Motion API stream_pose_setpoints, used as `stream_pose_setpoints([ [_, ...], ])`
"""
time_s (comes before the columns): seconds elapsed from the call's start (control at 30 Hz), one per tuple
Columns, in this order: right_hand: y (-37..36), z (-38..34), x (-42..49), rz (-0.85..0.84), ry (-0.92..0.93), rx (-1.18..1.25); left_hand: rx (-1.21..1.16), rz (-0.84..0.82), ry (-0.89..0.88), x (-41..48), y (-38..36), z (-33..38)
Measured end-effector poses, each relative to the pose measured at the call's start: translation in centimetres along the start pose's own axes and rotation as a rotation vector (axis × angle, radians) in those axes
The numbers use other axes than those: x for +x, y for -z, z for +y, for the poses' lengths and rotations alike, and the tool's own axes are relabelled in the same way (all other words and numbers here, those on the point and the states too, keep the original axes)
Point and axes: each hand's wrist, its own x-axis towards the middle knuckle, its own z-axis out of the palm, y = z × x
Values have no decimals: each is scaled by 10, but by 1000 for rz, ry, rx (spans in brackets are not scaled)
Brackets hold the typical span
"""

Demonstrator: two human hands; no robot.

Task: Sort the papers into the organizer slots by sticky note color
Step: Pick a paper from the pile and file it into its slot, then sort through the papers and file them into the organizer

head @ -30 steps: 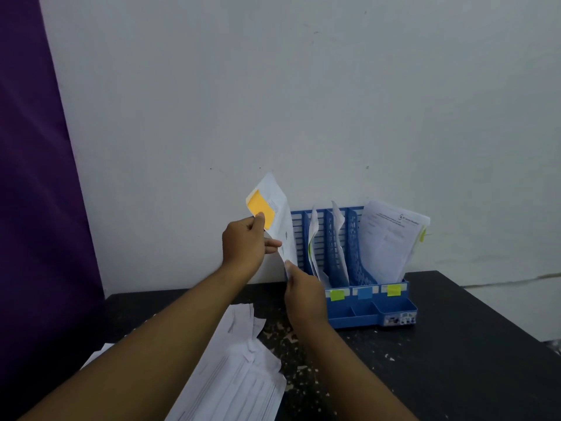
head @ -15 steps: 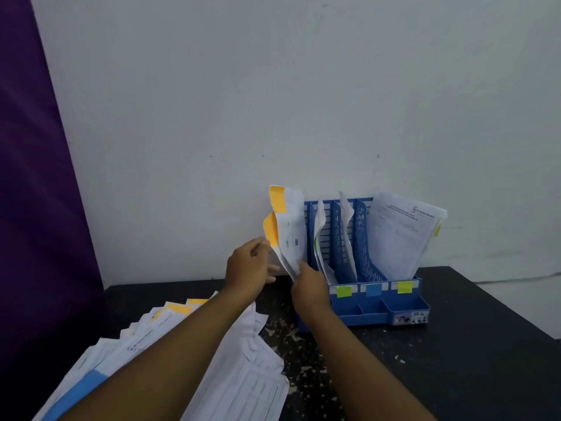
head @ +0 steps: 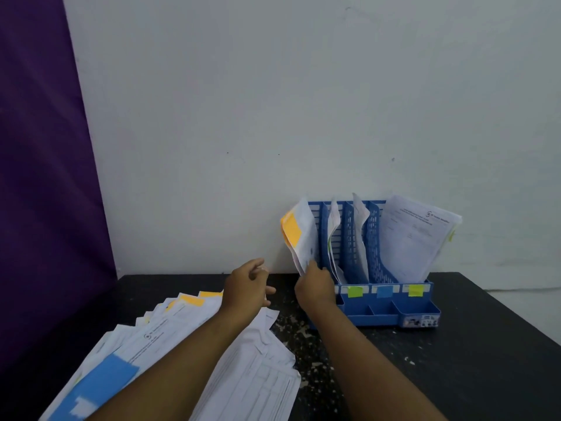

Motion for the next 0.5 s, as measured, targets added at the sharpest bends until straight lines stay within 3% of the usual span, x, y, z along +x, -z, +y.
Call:
stream_pose_setpoints([
  [0.17, 3, -5, -8, 92, 21, 122, 62, 10, -44, -5, 12, -10],
  [0.33, -6, -10, -68, 233, 213, 91, 259, 34, -73, -40, 40, -42],
  [0.4, -18, -11, -99, 193, 270, 67, 338, 29, -57, -64, 53, -60],
  [0.5, -38, -14, -143, 6, 345, 48, 445, 24, -29, -96, 75, -90],
])
